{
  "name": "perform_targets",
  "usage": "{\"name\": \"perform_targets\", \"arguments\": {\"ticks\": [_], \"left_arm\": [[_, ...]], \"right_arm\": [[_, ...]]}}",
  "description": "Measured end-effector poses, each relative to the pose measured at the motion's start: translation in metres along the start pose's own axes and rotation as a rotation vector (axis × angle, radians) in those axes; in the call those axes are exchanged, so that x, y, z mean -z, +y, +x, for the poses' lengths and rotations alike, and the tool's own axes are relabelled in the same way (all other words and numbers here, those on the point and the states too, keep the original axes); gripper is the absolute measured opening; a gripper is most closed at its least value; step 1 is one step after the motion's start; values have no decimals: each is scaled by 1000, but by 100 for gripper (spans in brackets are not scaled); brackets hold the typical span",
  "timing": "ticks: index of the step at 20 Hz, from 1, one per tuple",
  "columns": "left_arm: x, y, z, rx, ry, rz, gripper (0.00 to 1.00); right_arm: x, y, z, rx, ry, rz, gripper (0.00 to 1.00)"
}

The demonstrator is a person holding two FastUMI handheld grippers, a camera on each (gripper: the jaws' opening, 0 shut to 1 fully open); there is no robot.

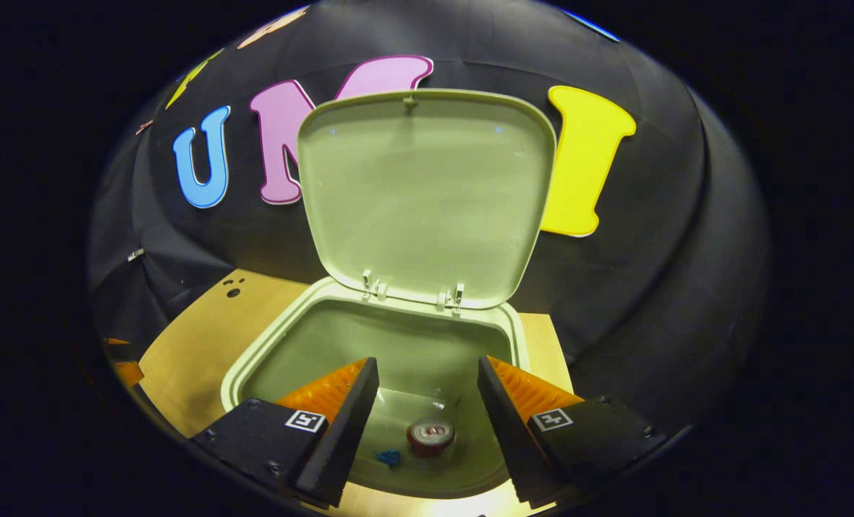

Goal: Press the lid of the desktop garbage bin to open it, pick up the crumpled paper on the desktop and throw it into the bin, then pick up the pop can on the desktop and drop it into the bin, and finally close the garbage bin lid.

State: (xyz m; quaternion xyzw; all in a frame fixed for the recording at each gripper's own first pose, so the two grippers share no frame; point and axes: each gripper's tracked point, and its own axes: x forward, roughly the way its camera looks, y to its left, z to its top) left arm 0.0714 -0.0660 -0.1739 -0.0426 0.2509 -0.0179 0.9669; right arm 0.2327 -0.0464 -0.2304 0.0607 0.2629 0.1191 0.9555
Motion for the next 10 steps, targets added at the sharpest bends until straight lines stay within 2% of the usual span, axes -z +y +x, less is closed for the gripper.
{"name": "perform_targets", "arguments": {"ticks": [5,10], "left_arm": [[-1,-3,-5,28,-21,8,91],[-1,-3,-16,60,-41,8,91]], "right_arm": [[-34,3,-33,16,-92,-13,95],[-97,10,-66,37,-274,-27,98]]}}
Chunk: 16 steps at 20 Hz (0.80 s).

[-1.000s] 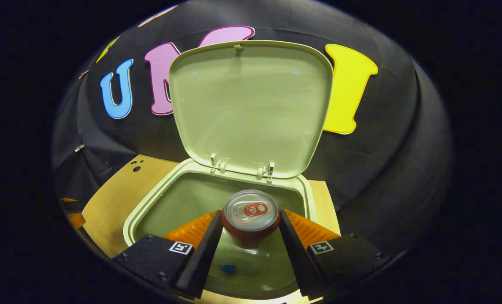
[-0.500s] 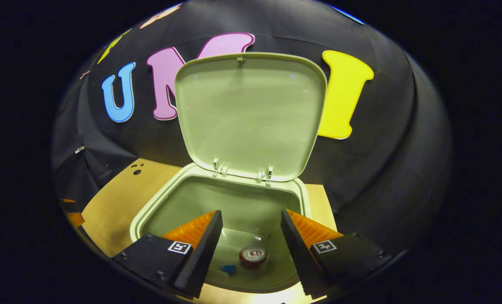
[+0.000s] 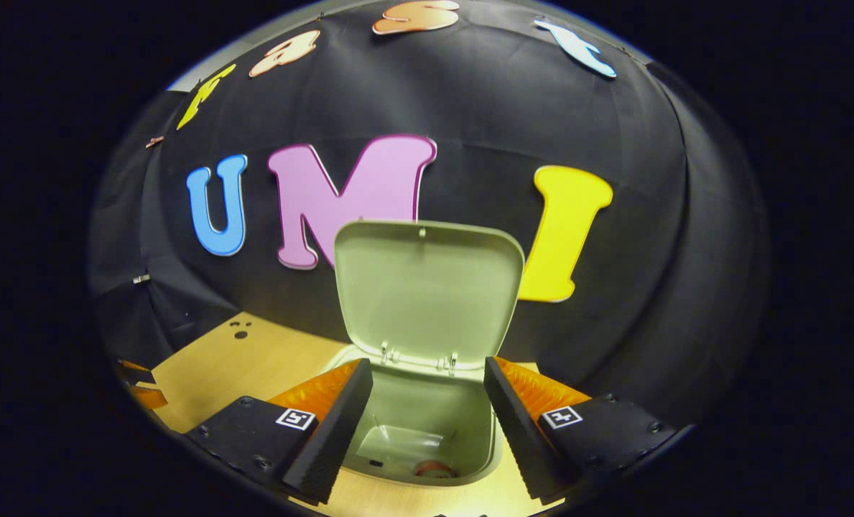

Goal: Press the lid of the desktop garbage bin to open it, pick up the crumpled paper on the desktop and throw it into the bin, then pick up the pop can on the desktop and drop it into the bin, and finally close the garbage bin lid.

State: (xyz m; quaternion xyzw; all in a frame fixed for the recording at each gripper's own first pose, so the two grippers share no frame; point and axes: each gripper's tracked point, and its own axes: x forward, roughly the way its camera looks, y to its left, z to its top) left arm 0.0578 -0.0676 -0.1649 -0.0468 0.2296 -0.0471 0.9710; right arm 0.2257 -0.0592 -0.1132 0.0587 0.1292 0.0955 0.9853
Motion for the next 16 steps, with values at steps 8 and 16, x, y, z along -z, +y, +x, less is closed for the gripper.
{"name": "perform_targets", "arguments": {"ticks": [8,16], "left_arm": [[7,7,-24,34,-13,19,91],[10,22,-43,2,-20,7,91]], "right_arm": [[-78,13,9,41,-176,-10,97],[-125,1,46,89,-309,69,97]]}}
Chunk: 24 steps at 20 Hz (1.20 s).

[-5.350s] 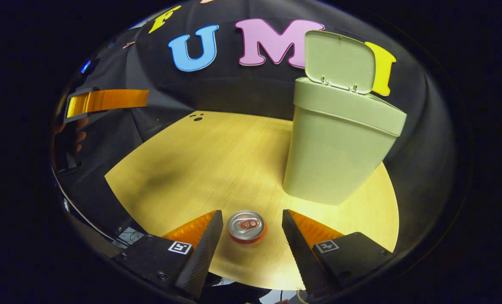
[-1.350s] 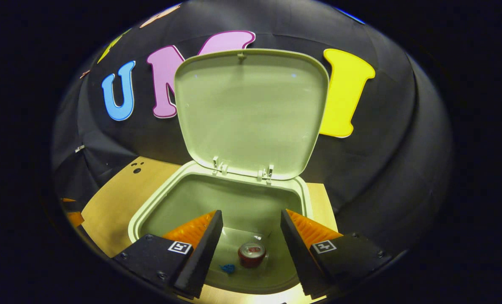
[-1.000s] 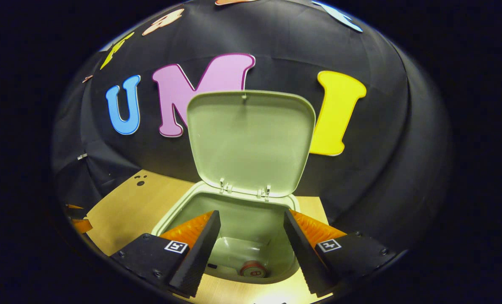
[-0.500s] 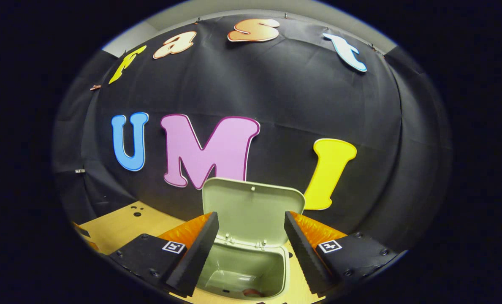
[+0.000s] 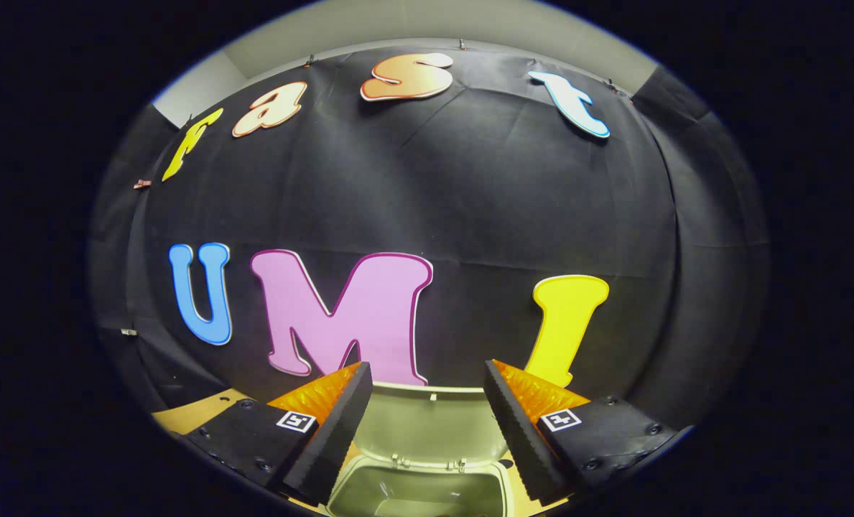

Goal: Press the lid of the desktop garbage bin to open it, pick up the crumpled paper on the desktop and throw it into the bin, then pick up the pop can on the desktop and drop it into the bin, and finally close the garbage bin lid.

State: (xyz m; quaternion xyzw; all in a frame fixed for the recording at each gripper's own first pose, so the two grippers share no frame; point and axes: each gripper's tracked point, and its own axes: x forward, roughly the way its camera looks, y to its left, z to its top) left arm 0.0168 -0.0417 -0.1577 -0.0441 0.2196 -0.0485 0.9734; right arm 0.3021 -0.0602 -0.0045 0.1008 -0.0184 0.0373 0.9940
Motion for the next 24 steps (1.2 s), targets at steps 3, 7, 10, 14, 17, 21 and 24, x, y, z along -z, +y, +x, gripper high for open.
{"name": "perform_targets", "arguments": {"ticks": [3,7,10,14,17,21,24], "left_arm": [[0,8,-5,-21,0,5,92],[1,12,-8,-36,4,8,91],[2,12,-4,-35,6,6,91],[2,5,4,-9,8,16,91],[2,-4,11,22,10,18,91],[3,-15,16,65,12,35,91],[4,-20,19,83,8,38,91]], "right_arm": [[0,-8,18,29,-28,5,99],[12,-15,35,43,0,25,97],[37,-3,28,6,86,60,97],[35,2,6,-30,81,-21,96],[39,1,-14,-30,111,12,97],[47,2,-38,-31,139,27,97],[57,5,-58,-30,178,21,97]]}}
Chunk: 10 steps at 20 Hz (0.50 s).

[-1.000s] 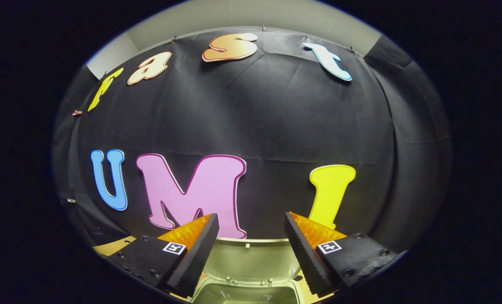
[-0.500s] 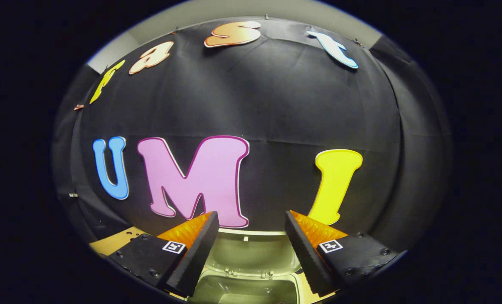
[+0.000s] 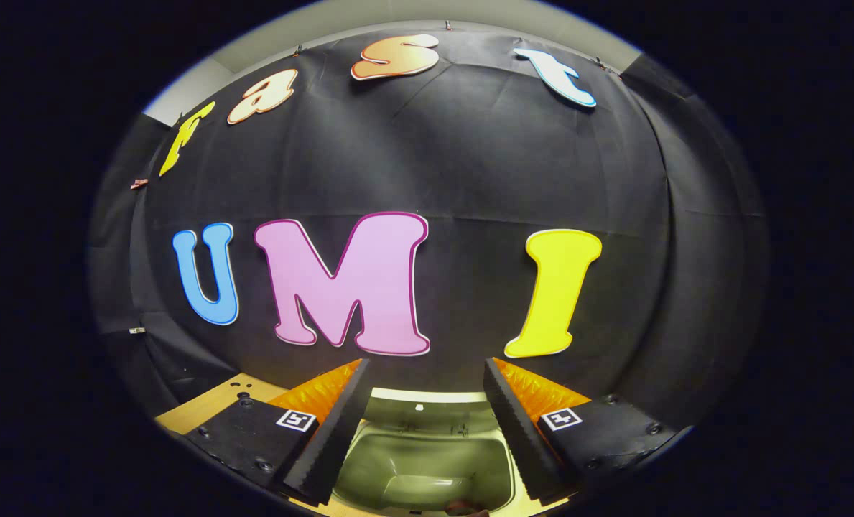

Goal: Press the lid of the desktop garbage bin to open it, pick up the crumpled paper on the desktop and throw it into the bin, then pick up the pop can on the desktop and drop it into the bin, and finally close the garbage bin lid.

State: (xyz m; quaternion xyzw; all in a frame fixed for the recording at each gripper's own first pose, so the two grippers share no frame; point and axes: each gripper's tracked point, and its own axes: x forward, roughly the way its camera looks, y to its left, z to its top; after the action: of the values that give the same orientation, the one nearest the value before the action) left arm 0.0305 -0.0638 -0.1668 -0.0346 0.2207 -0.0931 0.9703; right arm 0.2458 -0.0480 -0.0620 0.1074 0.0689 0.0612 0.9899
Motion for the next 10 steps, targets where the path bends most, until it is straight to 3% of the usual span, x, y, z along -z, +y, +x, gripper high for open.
{"name": "perform_targets", "arguments": {"ticks": [10], "left_arm": [[1,-3,7,18,0,-14,91]], "right_arm": [[69,8,-34,-21,163,10,97]]}}
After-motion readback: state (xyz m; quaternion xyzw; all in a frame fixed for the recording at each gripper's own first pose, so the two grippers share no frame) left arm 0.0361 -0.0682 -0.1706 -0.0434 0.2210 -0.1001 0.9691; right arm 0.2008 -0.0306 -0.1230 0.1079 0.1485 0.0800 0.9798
